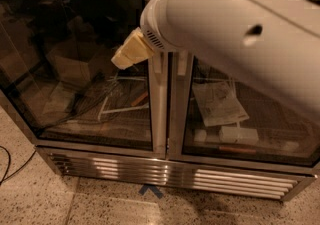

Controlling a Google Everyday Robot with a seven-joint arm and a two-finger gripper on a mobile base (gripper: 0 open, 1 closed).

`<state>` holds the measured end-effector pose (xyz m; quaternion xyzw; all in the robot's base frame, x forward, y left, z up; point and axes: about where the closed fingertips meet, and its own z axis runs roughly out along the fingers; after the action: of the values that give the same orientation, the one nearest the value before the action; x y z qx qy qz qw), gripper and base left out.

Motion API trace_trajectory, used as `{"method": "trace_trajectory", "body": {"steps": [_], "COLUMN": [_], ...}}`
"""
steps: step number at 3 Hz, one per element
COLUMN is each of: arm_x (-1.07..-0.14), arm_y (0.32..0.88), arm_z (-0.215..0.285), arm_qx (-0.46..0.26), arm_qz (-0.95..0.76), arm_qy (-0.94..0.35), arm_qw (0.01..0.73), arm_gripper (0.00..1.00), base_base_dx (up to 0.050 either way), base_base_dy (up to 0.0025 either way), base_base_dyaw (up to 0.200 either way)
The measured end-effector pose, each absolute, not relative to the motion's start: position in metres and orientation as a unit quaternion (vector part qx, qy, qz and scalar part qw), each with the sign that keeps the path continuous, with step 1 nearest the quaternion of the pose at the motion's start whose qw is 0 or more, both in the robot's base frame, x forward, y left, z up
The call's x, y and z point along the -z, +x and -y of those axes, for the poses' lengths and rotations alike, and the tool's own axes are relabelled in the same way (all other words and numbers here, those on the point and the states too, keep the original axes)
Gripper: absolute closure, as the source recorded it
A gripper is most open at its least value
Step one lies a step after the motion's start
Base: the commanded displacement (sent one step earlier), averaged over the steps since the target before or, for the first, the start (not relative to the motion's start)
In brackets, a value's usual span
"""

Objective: Place blue chip bag into bottom drawer

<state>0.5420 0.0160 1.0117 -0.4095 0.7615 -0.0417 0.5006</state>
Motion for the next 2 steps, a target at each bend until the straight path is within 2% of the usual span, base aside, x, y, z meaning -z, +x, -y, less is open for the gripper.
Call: {"method": "trace_trajectory", "body": {"steps": [2], "arm_x": [-1.034], "arm_y": [0.559], "arm_z": [-0.014], "arm_qx": [-0.001], "arm_qz": [-0.766], "arm_qy": [-0.456], "arm_qw": [0.454], "arm_gripper": [0.0], "base_base_dx": [0.0], "base_base_dy": [0.0], "base_base_dyaw": [0.0]}}
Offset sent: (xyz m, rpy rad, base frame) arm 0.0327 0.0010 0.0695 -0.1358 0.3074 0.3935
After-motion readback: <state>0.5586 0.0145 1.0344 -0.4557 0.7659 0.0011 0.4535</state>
